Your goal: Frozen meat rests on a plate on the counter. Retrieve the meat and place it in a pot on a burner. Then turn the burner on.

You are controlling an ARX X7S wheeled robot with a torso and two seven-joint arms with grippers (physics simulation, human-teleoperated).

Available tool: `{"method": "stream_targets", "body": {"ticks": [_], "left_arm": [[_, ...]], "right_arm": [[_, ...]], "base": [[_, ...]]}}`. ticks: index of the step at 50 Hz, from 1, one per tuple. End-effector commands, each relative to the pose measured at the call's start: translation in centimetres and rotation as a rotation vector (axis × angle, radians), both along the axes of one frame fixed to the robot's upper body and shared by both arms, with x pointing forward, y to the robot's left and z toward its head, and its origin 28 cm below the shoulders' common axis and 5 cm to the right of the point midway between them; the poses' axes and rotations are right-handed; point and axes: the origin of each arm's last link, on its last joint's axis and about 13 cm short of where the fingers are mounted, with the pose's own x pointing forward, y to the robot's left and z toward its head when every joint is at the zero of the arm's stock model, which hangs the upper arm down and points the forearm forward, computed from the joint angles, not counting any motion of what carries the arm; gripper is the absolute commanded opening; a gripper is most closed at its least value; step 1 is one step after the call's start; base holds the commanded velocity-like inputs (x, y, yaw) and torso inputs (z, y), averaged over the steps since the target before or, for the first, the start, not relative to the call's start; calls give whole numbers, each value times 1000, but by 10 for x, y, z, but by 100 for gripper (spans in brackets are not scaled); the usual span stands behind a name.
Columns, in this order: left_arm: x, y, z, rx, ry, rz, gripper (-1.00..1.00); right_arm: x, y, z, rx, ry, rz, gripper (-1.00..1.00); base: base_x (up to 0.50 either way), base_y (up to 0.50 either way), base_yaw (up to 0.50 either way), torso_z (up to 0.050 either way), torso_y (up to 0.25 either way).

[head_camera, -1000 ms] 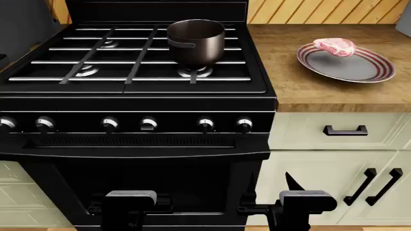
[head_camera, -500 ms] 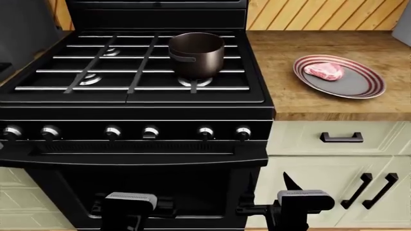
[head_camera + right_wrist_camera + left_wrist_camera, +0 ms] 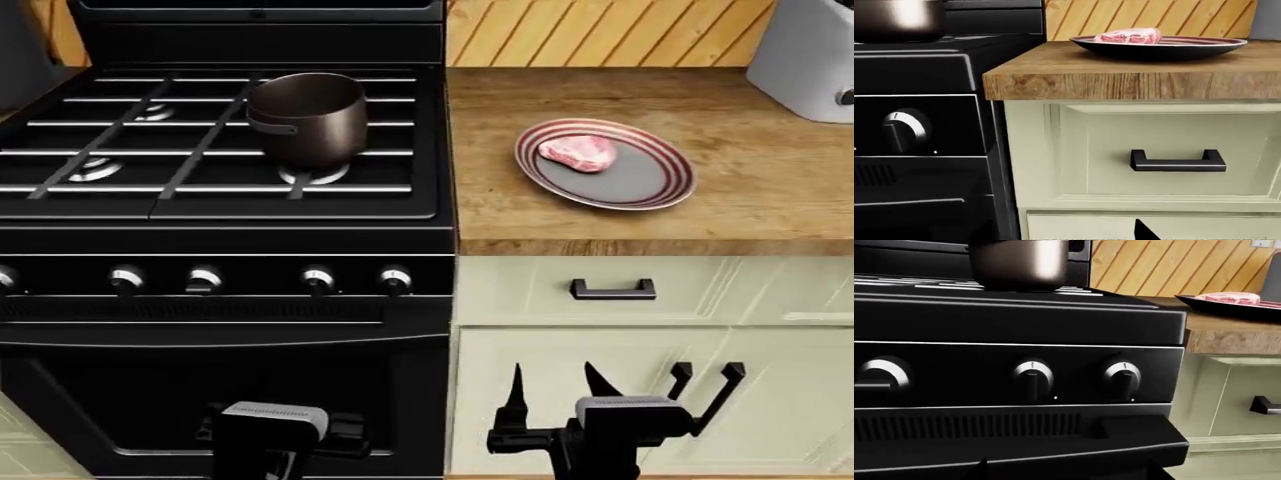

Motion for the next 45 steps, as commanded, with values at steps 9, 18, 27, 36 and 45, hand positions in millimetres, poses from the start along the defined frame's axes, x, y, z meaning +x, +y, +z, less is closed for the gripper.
{"method": "stream_targets", "body": {"ticks": [9, 18, 27, 36, 45], "left_arm": [[-1, 0, -1, -3, 5, -10, 100], [-1, -1, -1, -3, 5, -14, 100], [-1, -1, -1, -3, 5, -16, 100], [8, 6, 66, 28, 155, -46, 100], [6, 24, 158, 64, 123, -97, 100]], "right_arm": [[0, 1, 0, 9, 9, 9, 100], [0, 2, 0, 11, 9, 10, 100], [0, 2, 1, 20, 5, 6, 100], [-5, -5, 72, -22, 27, 36, 100], [-6, -18, 173, -46, -65, 103, 100]], "base": [[0, -500, 0, 50, 0], [0, -500, 0, 50, 0], [0, -500, 0, 50, 0], [0, 0, 0, 8, 0], [0, 0, 0, 0, 0]]}}
